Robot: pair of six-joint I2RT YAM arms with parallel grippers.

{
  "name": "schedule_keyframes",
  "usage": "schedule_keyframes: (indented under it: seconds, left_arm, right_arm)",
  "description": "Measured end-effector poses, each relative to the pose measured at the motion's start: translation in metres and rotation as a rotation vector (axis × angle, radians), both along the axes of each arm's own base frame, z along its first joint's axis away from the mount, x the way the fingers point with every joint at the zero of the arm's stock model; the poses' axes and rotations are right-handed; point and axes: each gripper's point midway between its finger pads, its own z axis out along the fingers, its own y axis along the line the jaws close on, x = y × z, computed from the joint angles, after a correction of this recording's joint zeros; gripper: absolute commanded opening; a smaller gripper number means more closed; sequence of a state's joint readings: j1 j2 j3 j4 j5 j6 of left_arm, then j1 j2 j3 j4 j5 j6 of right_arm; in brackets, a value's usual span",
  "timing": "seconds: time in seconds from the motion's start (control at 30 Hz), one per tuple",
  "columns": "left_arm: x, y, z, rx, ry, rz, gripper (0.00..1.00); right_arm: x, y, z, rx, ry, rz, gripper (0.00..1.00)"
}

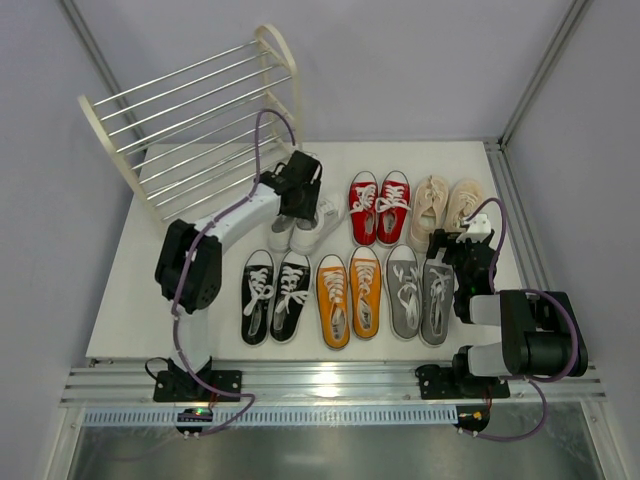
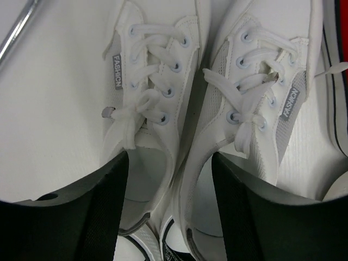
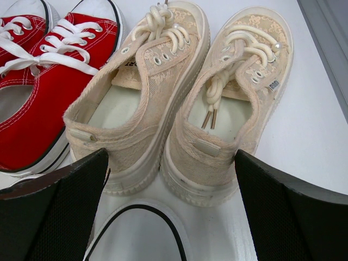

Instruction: Place and organize the shoes onto the shoe shelf

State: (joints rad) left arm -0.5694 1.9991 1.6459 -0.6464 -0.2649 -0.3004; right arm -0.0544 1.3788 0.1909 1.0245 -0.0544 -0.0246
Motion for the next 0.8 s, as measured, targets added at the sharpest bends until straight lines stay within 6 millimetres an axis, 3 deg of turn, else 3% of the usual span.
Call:
schedule_keyframes:
  seconds: [0.2,0.3,0.57,0.8]
  left_arm:
    - [0.005,0.001,0.031,-0.075,-0.125,0.008,0.65]
    - [0.002,0.003,0.033,-0.107,-0.16,0.004,0.65]
    - [-0.009,0.001,-0.007,-0.152,-0.16,-0.006,0.63]
    - [0.006,-0.009,-0.02,-0.215,-0.216,0.003,0.56]
  right_arm:
    - [0.0,0.0,0.0,0.0,0.0,0.0,0.97]
    - [0.0,0.0,0.0,0.0,0.0,0.0,0.97]
    - [0.0,0.0,0.0,0.0,0.0,0.0,0.97]
    - [0.0,0.0,0.0,0.0,0.0,0.0,0.97]
